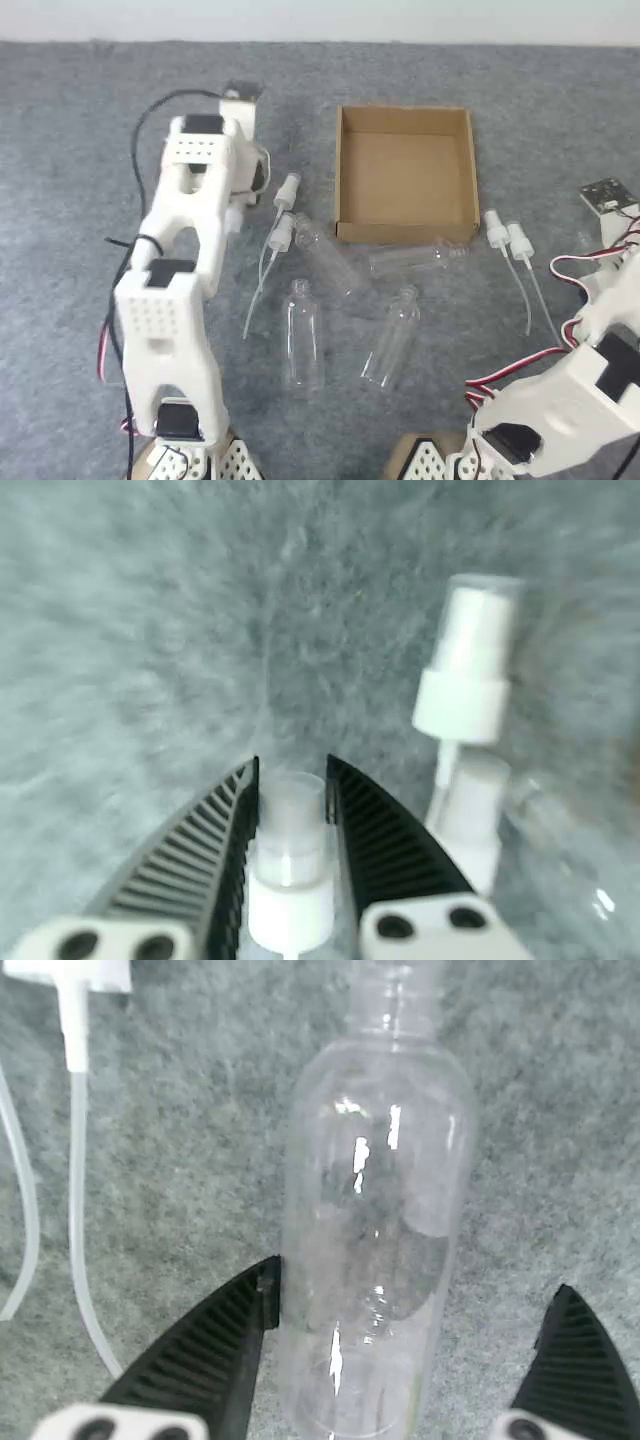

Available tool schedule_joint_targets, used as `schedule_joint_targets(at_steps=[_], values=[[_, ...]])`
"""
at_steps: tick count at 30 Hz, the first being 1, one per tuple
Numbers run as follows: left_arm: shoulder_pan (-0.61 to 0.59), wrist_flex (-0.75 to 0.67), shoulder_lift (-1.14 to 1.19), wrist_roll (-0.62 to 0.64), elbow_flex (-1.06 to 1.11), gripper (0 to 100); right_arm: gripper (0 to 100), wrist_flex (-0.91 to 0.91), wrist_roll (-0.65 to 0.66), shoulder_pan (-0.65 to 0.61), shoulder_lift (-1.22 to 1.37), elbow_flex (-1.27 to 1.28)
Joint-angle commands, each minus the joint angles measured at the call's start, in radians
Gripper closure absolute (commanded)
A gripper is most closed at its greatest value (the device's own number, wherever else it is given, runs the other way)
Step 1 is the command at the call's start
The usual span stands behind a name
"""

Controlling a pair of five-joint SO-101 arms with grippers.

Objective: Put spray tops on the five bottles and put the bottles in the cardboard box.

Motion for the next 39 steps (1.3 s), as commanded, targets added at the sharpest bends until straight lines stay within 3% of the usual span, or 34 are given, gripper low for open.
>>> schedule_joint_targets(at_steps=[1,7,11,18,21,25,29,39], values=[[-0.002,0.011,-0.287,-0.005,0.096,99,64.4,0.031,0.008,0.004,-0.005,-0.035],[-0.003,-0.123,-0.697,-0.005,0.519,99,64.3,0.127,0.002,-0.025,-0.016,-0.041],[-0.005,-0.226,-0.922,-0.011,0.796,99,63.8,0.127,-0.091,-0.050,-0.016,-0.055],[-0.006,-0.361,-1.148,-0.041,1.119,99,56.4,0.203,-0.189,-0.105,-0.010,-0.219],[-0.008,-0.420,-1.185,-0.043,1.193,99,56.4,0.302,-0.193,-0.157,-0.002,-0.322],[-0.008,-0.445,-1.192,-0.043,1.230,99,57.6,0.300,-0.218,-0.213,-0.001,-0.342],[-0.008,-0.445,-1.192,-0.044,1.234,99,65.5,0.292,-0.213,-0.209,0.067,-0.371],[-0.008,-0.445,-1.192,-0.044,1.234,99,65.3,0.297,-0.153,-0.171,0.260,-0.500]])
